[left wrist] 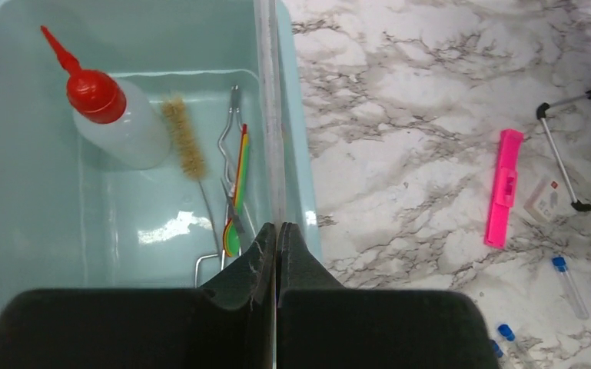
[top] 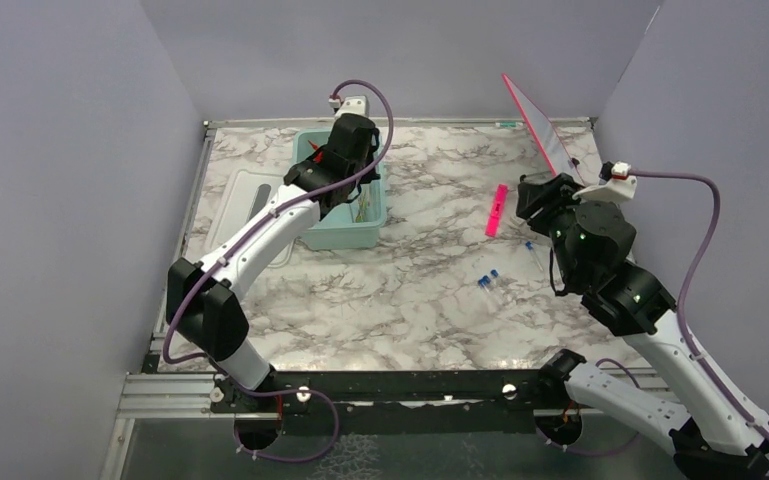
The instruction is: Organize the chemistry lab equipment
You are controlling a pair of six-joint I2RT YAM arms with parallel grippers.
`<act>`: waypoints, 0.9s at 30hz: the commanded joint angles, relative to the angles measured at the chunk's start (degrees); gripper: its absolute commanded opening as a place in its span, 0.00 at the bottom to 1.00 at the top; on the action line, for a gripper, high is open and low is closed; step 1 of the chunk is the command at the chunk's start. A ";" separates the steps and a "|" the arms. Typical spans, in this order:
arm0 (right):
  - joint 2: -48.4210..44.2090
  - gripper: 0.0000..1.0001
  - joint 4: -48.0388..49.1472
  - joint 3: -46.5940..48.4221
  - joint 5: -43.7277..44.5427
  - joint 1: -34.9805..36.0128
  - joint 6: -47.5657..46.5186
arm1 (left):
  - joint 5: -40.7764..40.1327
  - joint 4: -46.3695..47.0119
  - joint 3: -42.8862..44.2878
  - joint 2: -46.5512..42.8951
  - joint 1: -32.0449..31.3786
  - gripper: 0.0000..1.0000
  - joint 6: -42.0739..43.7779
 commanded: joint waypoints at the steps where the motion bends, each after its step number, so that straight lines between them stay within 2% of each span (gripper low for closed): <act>1: 0.80 0.53 -0.03 -0.30 -1.46 -0.08 1.08 | 2.73 0.14 -1.85 1.07 3.32 0.00 -3.02; 10: 1.73 0.53 -0.66 -0.38 -3.80 -0.12 3.34 | 9.73 0.55 -0.05 9.43 5.92 0.00 0.03; 17: 3.34 0.53 -1.29 -0.54 -8.44 -0.07 5.02 | 12.28 1.08 1.86 16.50 7.96 0.00 2.33; 20: 5.14 0.53 -0.36 -0.12 -12.49 -0.12 2.44 | 14.62 1.04 2.42 19.03 8.19 0.00 3.22; 27: 7.98 0.53 0.62 0.36 -16.12 -0.08 1.85 | 17.18 0.19 4.26 18.12 8.46 0.23 3.82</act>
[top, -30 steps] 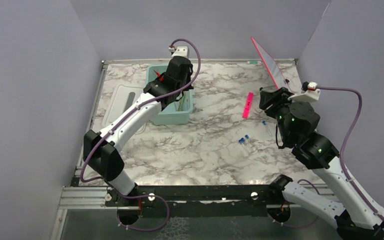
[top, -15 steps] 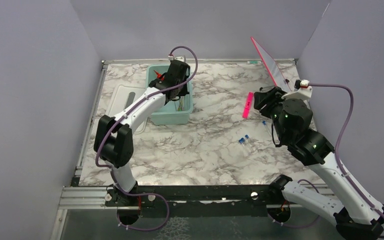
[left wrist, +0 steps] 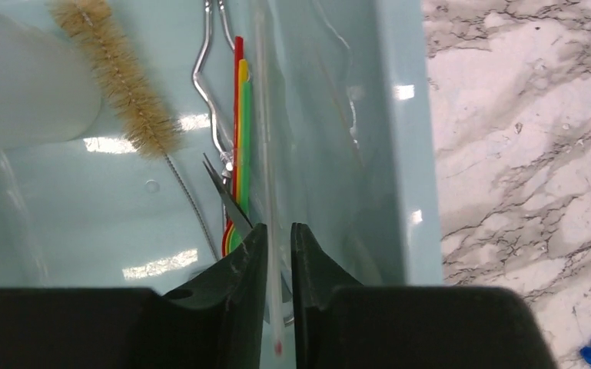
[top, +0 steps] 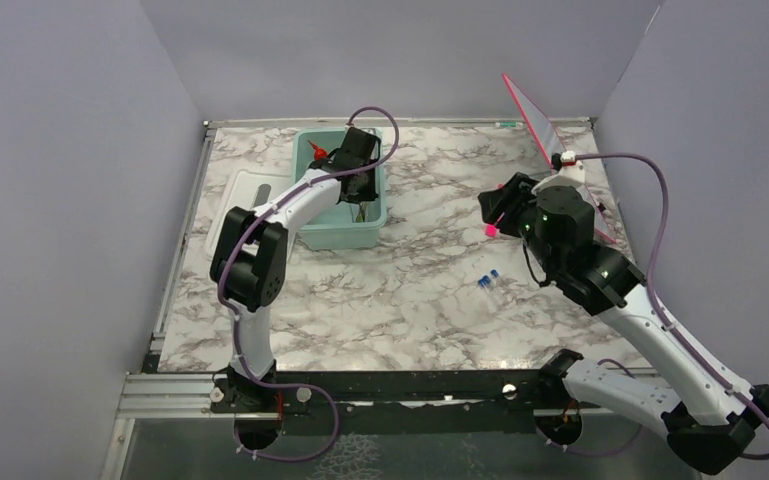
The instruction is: Organize the chemistry lab equipment
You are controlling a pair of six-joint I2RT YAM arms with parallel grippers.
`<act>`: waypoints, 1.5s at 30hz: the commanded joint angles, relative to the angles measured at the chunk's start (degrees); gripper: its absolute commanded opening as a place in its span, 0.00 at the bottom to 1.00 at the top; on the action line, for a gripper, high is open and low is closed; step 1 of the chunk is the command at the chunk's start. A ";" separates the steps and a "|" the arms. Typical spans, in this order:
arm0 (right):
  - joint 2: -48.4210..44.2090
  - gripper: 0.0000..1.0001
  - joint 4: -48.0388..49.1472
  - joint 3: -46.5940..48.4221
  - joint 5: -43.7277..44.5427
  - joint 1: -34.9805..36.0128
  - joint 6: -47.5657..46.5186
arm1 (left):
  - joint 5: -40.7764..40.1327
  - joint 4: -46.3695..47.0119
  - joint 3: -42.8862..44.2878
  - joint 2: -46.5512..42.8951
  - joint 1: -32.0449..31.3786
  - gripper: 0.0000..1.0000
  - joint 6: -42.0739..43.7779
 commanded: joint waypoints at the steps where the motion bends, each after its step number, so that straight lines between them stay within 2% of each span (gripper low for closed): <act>1: 0.88 0.53 1.42 0.44 -3.65 -0.11 -1.03 | 3.26 0.23 3.88 -2.60 0.21 0.25 1.66; 8: 5.58 0.53 2.41 2.85 -6.69 -0.12 -1.29 | 3.38 -4.86 4.57 -10.55 0.57 0.41 3.27; 13: 10.47 0.53 2.53 3.94 -10.39 -0.11 -0.99 | 1.18 -8.33 0.38 -19.99 1.05 0.51 4.02; 18: 14.86 0.53 1.77 4.90 -13.78 -0.12 -1.69 | -1.83 -14.26 -5.22 -28.32 2.02 0.56 3.77; 23: 18.42 0.55 1.75 4.91 -14.01 -0.12 -3.01 | -0.58 -20.07 -10.32 -35.79 2.49 0.56 2.66; 30: 24.31 0.62 -2.84 5.22 -10.56 -0.12 -6.20 | 3.28 -21.87 -21.19 -41.87 2.51 0.45 1.18; 34: 26.92 0.62 -5.57 4.05 -9.04 -0.12 -7.26 | 1.61 -18.63 -25.17 -41.38 2.48 0.43 1.73; 37: 28.40 0.62 -8.29 2.88 -7.14 -0.11 -6.45 | 0.33 -13.35 -26.86 -40.06 2.50 0.36 2.68; 40: 29.51 0.62 -11.18 1.67 -5.78 -0.11 -4.77 | -0.55 -8.29 -27.44 -38.24 2.50 0.36 2.98; 45: 30.47 0.62 -12.52 -1.03 -6.21 -0.44 -3.76 | -0.89 -4.94 -26.74 -34.46 2.51 0.36 3.56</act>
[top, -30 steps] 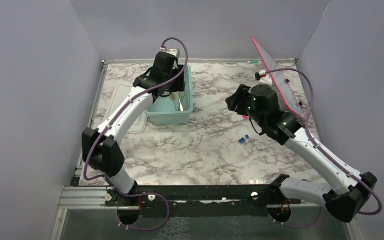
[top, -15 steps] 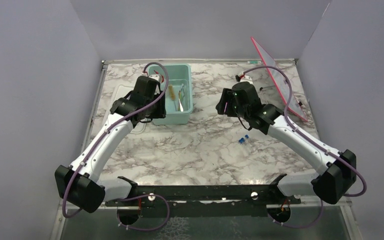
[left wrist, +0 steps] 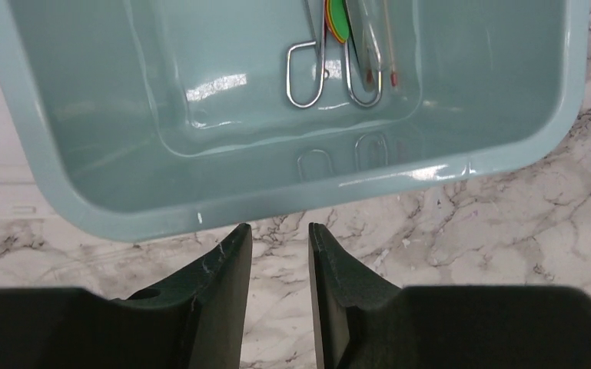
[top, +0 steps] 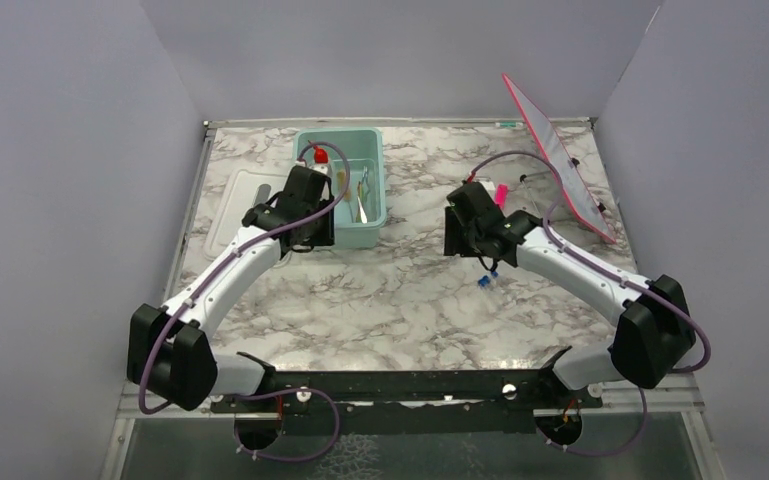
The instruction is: Organize the chemistry lab equipment
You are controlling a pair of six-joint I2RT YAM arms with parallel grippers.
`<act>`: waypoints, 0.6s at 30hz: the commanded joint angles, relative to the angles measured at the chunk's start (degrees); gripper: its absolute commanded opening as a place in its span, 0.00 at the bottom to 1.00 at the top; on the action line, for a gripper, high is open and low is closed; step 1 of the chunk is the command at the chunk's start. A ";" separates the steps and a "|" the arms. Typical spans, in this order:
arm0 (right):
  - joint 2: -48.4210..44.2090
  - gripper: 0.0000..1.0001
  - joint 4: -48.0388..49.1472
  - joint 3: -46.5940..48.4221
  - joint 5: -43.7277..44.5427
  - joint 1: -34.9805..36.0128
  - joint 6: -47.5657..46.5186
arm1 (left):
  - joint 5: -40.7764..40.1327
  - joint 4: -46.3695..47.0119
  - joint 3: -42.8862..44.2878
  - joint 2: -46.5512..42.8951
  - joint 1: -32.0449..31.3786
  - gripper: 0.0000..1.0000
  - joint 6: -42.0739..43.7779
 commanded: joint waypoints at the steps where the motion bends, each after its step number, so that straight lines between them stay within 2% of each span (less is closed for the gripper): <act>1: 1.40 0.62 -3.82 -2.26 1.49 -0.40 1.57 | -1.57 6.89 0.57 3.02 0.17 0.36 1.50; 5: 3.83 0.60 -8.06 -3.13 2.33 -0.56 4.43 | -1.53 7.71 2.60 5.74 0.17 0.36 2.70; 11: 6.82 0.49 -11.86 -4.91 1.87 -0.62 8.07 | -3.15 8.43 6.35 9.20 0.17 0.36 3.17; 18: 8.83 0.52 -11.89 -7.35 3.25 -0.78 9.06 | -2.64 9.27 9.68 12.12 0.17 0.36 4.61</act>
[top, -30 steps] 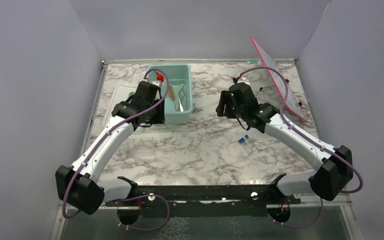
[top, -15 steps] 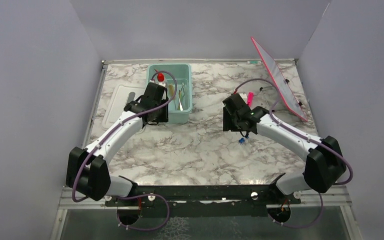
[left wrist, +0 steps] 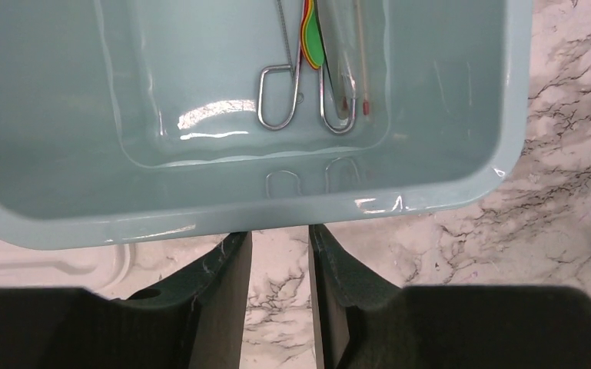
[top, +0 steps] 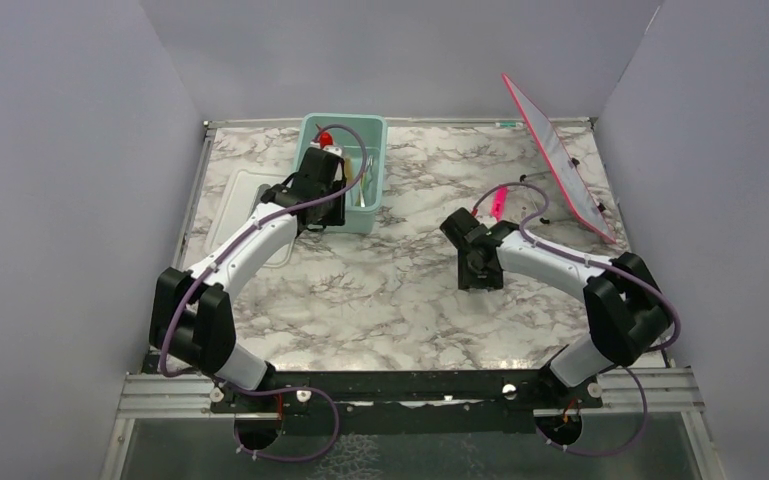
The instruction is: Organize the chemistry lab equipment
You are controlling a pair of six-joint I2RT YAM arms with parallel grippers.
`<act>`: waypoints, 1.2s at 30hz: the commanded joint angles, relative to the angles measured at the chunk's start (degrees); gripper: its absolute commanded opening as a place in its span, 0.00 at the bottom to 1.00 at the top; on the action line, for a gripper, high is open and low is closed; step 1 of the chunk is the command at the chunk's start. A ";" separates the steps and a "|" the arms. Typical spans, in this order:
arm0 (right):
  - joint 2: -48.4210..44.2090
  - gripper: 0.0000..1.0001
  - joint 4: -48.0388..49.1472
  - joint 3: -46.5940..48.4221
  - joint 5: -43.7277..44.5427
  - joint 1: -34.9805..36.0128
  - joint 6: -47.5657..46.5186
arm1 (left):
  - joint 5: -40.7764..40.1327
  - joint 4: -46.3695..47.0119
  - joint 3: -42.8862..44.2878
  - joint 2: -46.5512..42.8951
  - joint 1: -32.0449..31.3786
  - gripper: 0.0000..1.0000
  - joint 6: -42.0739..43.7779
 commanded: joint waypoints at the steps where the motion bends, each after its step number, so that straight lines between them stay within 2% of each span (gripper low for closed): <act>1: 1.83 0.53 -1.77 -1.19 2.67 -0.58 1.86 | -0.53 3.45 3.22 1.99 0.17 0.36 1.61; 15: 4.69 0.50 6.78 -4.85 -0.21 -1.04 -4.00 | 6.91 6.37 2.12 1.81 0.17 0.40 0.83; 26: 1.85 0.51 8.85 -5.61 -2.50 -1.07 -7.49 | 11.87 8.15 -1.18 -1.39 0.05 0.41 -0.91; 28: 2.31 0.49 8.69 -5.06 -4.38 -1.07 -8.03 | 12.57 8.58 -2.07 -2.13 -0.05 0.42 -1.45; 33: 2.09 0.33 9.28 -3.99 -8.37 -1.06 -9.16 | 13.53 9.21 -3.97 -3.44 -0.18 0.42 -2.40; 36: 2.52 0.28 9.91 -4.01 -8.65 -1.07 -10.21 | 13.82 9.42 -4.94 -4.28 -0.29 0.42 -2.84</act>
